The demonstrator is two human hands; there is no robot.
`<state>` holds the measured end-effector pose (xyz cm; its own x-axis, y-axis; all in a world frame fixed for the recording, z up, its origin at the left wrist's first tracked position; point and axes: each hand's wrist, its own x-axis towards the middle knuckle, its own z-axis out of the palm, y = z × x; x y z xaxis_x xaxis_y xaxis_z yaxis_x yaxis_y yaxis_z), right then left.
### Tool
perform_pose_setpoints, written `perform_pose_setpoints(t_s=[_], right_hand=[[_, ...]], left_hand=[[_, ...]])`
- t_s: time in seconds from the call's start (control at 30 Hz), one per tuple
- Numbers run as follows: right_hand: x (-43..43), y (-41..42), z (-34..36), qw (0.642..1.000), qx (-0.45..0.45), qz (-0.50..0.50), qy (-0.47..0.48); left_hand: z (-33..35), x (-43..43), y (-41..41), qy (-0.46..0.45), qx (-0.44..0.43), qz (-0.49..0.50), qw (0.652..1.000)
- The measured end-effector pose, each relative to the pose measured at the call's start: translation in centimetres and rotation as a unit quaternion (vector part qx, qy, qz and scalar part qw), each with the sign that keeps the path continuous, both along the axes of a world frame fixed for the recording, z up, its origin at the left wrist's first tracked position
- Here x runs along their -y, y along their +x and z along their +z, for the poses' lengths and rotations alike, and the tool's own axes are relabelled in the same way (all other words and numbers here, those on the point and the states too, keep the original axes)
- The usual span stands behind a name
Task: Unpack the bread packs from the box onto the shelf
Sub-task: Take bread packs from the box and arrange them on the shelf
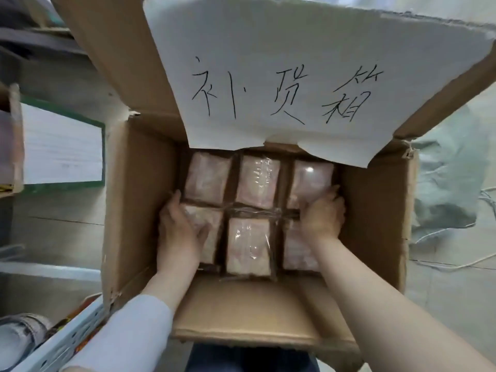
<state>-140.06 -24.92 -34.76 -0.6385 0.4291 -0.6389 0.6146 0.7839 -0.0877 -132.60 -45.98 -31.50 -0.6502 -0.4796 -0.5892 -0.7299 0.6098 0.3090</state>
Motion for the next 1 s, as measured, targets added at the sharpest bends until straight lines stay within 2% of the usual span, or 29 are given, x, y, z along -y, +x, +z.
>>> perform_pose_setpoints(t_s=[0.13, 0.37, 0.47, 0.53, 0.63, 0.83, 1.0], right_hand=[[0.1, -0.2, -0.3, 0.998, -0.032, -0.044, -0.013], [-1.2, -1.5, 2.4, 0.994, -0.054, -0.083, -0.048], [-1.6, -1.6, 3.6, 0.996, -0.058, -0.036, -0.058], [-1.7, -1.7, 4.8, 0.994, -0.072, -0.049, -0.067], [-1.9, -1.4, 7.3, 0.991, -0.106, -0.052, -0.062], [-3.1, 0.7, 13.3, 0.984, -0.167, -0.018, -0.051], [-5.6, 6.1, 20.3, 0.993, -0.071, -0.028, -0.092]], left_hand=[[-0.3, 0.1, 0.3, -0.001, -0.015, 0.069, 0.997], [1.2, 0.4, 0.3, 0.089, -0.022, 0.162, 0.982], [1.4, 1.2, 0.5, 0.116, 0.020, 0.145, 0.982], [2.0, 1.8, 1.0, 0.147, 0.021, 0.134, 0.980], [3.9, 2.3, 1.5, 0.176, -0.031, 0.136, 0.975], [10.6, 2.2, 3.9, 0.172, -0.166, 0.186, 0.953], [19.3, 0.9, 9.6, 0.204, -0.214, 0.251, 0.922]])
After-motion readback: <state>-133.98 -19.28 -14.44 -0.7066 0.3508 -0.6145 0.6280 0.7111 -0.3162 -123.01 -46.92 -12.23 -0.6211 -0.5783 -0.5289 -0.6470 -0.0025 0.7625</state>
